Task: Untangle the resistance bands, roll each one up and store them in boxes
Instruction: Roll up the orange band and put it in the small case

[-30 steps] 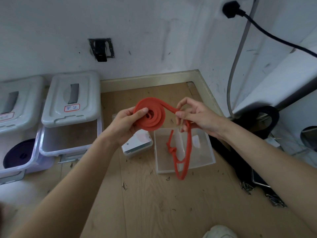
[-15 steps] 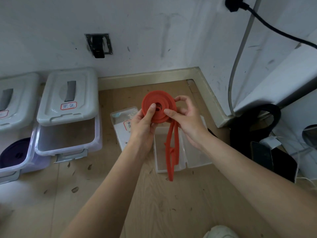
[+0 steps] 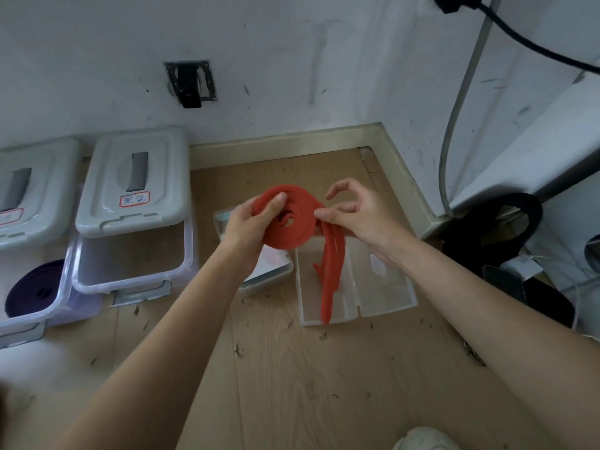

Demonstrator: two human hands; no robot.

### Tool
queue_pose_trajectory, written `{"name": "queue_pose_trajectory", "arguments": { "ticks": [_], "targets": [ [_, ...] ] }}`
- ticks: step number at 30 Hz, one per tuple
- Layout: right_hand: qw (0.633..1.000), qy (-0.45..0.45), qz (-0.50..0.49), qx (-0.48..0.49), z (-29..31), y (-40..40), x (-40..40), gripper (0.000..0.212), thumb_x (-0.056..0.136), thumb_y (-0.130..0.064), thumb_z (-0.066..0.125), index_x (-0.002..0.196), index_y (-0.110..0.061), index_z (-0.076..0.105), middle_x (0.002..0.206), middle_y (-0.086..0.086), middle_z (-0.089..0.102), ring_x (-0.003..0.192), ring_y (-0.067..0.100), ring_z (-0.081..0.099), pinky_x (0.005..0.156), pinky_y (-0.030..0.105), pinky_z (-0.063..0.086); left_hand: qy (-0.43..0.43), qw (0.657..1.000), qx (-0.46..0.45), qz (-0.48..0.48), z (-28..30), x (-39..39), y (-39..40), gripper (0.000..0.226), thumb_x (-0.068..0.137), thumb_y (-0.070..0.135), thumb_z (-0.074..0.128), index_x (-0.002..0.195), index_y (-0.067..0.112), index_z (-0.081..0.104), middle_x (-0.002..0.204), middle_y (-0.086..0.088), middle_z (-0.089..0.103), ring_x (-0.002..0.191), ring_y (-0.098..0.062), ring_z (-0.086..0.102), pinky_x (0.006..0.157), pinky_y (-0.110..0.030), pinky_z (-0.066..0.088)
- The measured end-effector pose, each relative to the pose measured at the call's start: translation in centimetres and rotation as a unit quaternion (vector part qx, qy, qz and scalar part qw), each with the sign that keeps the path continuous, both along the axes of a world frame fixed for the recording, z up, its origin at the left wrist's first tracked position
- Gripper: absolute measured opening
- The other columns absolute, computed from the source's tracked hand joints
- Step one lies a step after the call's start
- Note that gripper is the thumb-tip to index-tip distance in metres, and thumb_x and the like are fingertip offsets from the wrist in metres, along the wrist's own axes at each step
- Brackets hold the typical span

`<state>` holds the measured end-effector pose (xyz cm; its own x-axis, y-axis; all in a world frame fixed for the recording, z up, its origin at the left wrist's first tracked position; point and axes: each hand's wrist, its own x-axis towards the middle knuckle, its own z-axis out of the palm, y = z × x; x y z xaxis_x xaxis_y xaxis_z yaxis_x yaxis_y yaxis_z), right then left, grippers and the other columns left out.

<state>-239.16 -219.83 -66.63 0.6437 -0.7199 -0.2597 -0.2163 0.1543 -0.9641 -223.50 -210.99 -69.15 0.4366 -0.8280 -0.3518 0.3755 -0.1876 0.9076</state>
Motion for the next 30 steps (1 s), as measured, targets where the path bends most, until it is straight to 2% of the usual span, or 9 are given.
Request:
{"name": "queue_pose_trajectory", "arguments": {
  "ticks": [8,11,14,18,21,23,25,27,30],
  "targets": [
    [0.991,-0.063,-0.115,0.010,-2.7,3.9,1.0,0.018,0.088,-0.014,0.062,0.100,-0.022,0.050,0.092,0.005,0.072,0.085,0.016,0.070,0.080,0.029,0.055,0.087,0.973,0.002,0.212,-0.3,-3.0,-1.6,0.010,0.088,0.030,0.062,0.090,0.020,0.059,0.093,-0.001,0.066,0.089,-0.015,0.064,0.079,-0.029,0.053],
    [0.977,-0.118,-0.178,0.025,-3.1,4.7,1.4,0.018,0.087,-0.016,0.064,0.098,-0.021,0.051,0.086,0.000,0.072,0.077,0.009,0.068,0.072,0.022,0.052,0.110,0.961,-0.009,0.252,-0.7,-4.0,-1.9,0.017,0.088,0.033,0.061,0.097,0.019,0.060,0.093,0.000,0.066,0.086,-0.012,0.064,0.075,-0.026,0.054],
    [0.979,-0.118,-0.167,0.013,-2.8,4.5,1.6,0.024,0.083,-0.020,0.069,0.098,-0.024,0.051,0.082,-0.001,0.073,0.074,0.010,0.068,0.067,0.020,0.052,0.106,0.958,-0.044,0.263,-0.6,-4.0,-2.1,0.012,0.088,0.031,0.061,0.092,0.020,0.060,0.093,0.000,0.066,0.086,-0.010,0.064,0.081,-0.024,0.053],
    [0.982,-0.064,-0.179,-0.010,-2.6,3.6,1.2,0.025,0.083,-0.012,0.068,0.096,-0.027,0.052,0.082,0.005,0.074,0.078,0.021,0.070,0.079,0.034,0.055,0.089,0.975,-0.066,0.192,-0.6,-4.1,-1.6,0.009,0.087,0.030,0.060,0.093,0.023,0.061,0.096,0.000,0.067,0.094,-0.015,0.065,0.086,-0.028,0.051],
    [0.991,-0.046,-0.122,0.003,-1.3,1.5,-0.4,0.026,0.081,-0.005,0.068,0.098,-0.021,0.056,0.080,0.006,0.074,0.075,0.022,0.072,0.075,0.033,0.056,0.000,0.999,-0.040,-0.001,-0.2,-1.1,0.0,0.022,0.077,0.030,0.067,0.097,0.022,0.064,0.092,0.005,0.072,0.090,-0.010,0.067,0.074,-0.019,0.053],
    [0.999,0.000,-0.031,-0.036,-0.3,0.5,-1.2,0.026,0.079,-0.004,0.069,0.097,-0.022,0.060,0.081,0.006,0.074,0.076,0.022,0.072,0.070,0.028,0.057,-0.098,0.984,0.007,-0.147,0.8,1.3,0.7,0.035,0.066,0.037,0.069,0.099,0.025,0.064,0.089,0.011,0.071,0.083,-0.004,0.067,0.064,-0.013,0.052],
    [0.997,0.025,0.031,-0.071,0.4,0.3,-0.9,0.026,0.079,-0.007,0.070,0.096,-0.024,0.062,0.082,0.003,0.075,0.077,0.020,0.072,0.068,0.024,0.056,-0.192,0.950,0.040,-0.244,1.6,2.0,0.5,0.037,0.065,0.044,0.068,0.098,0.029,0.064,0.090,0.010,0.070,0.081,-0.003,0.067,0.063,-0.014,0.052],
    [0.996,0.017,0.041,-0.076,0.8,0.2,-0.3,0.027,0.077,-0.010,0.072,0.097,-0.025,0.063,0.082,0.002,0.075,0.076,0.019,0.072,0.067,0.023,0.056,-0.212,0.951,0.029,-0.224,1.9,1.5,0.1,0.031,0.066,0.043,0.068,0.094,0.031,0.063,0.090,0.008,0.069,0.080,-0.003,0.066,0.066,-0.015,0.052],
    [0.998,-0.005,0.046,-0.031,1.2,-0.1,-0.3,0.036,0.071,-0.013,0.074,0.104,-0.025,0.065,0.084,0.005,0.075,0.078,0.020,0.072,0.069,0.024,0.056,-0.157,0.982,-0.030,-0.105,1.6,0.8,0.2,0.028,0.065,0.036,0.071,0.091,0.030,0.065,0.088,0.008,0.070,0.078,-0.003,0.067,0.064,-0.015,0.053]
  ]
}}
